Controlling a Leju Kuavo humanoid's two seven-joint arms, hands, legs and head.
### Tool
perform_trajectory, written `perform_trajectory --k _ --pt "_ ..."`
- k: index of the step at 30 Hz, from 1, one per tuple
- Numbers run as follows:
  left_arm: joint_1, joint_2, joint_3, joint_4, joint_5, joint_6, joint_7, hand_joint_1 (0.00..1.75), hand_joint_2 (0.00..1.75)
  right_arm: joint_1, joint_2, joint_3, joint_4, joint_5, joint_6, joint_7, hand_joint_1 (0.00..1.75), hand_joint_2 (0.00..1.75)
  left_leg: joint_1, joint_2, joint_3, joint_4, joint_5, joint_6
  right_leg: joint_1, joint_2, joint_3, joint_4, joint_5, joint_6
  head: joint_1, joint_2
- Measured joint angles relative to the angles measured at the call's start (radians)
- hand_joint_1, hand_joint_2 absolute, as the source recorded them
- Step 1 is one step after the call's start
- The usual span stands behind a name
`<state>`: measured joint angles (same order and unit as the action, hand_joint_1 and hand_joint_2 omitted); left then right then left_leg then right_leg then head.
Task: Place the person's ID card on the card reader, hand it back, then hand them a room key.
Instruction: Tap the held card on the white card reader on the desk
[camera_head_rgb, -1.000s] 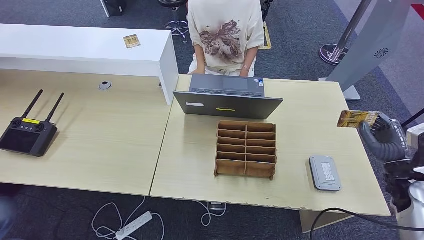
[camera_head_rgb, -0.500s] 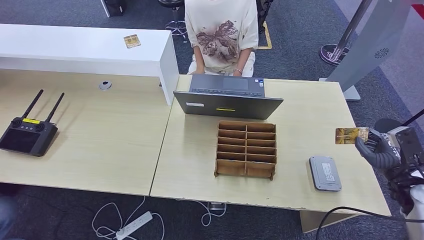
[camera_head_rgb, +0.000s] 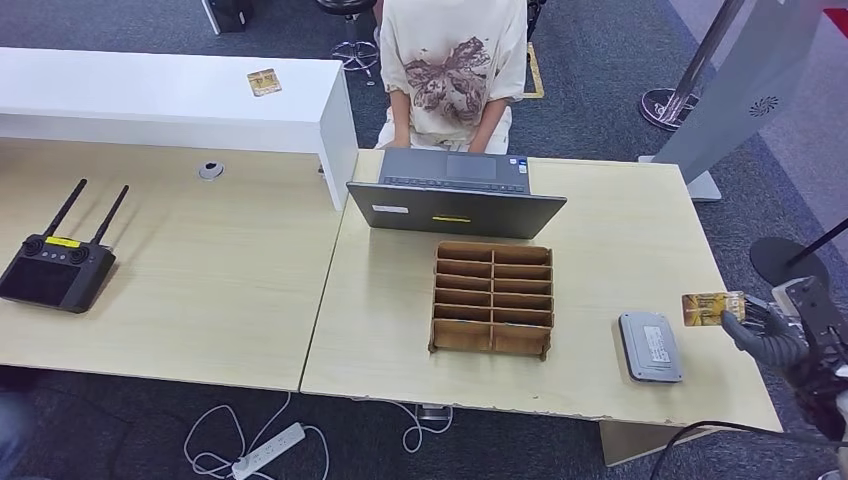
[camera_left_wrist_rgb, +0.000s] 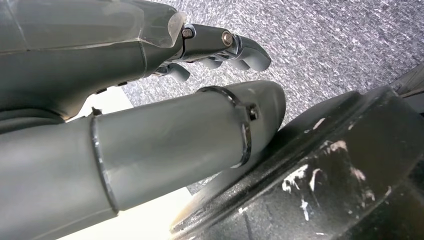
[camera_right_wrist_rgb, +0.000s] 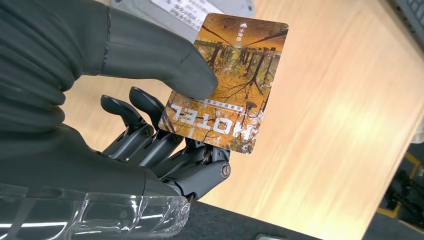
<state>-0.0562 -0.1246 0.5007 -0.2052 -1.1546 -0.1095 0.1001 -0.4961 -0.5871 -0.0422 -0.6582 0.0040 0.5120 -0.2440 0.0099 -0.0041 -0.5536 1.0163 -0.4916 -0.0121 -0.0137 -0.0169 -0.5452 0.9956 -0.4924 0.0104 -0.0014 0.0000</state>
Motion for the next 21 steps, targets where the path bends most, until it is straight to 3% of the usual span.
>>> perform_trajectory --k 21 --pt "-0.001 0.000 0.001 0.000 -0.022 0.000 0.004 0.00 0.00 -0.002 -0.017 0.069 0.083 0.108 0.026 -0.017 1.75 1.75 0.000 0.000 0.000 0.000 0.000 0.000 0.000 0.000 0.000 0.000 0.000 0.000 0.000 0.000"
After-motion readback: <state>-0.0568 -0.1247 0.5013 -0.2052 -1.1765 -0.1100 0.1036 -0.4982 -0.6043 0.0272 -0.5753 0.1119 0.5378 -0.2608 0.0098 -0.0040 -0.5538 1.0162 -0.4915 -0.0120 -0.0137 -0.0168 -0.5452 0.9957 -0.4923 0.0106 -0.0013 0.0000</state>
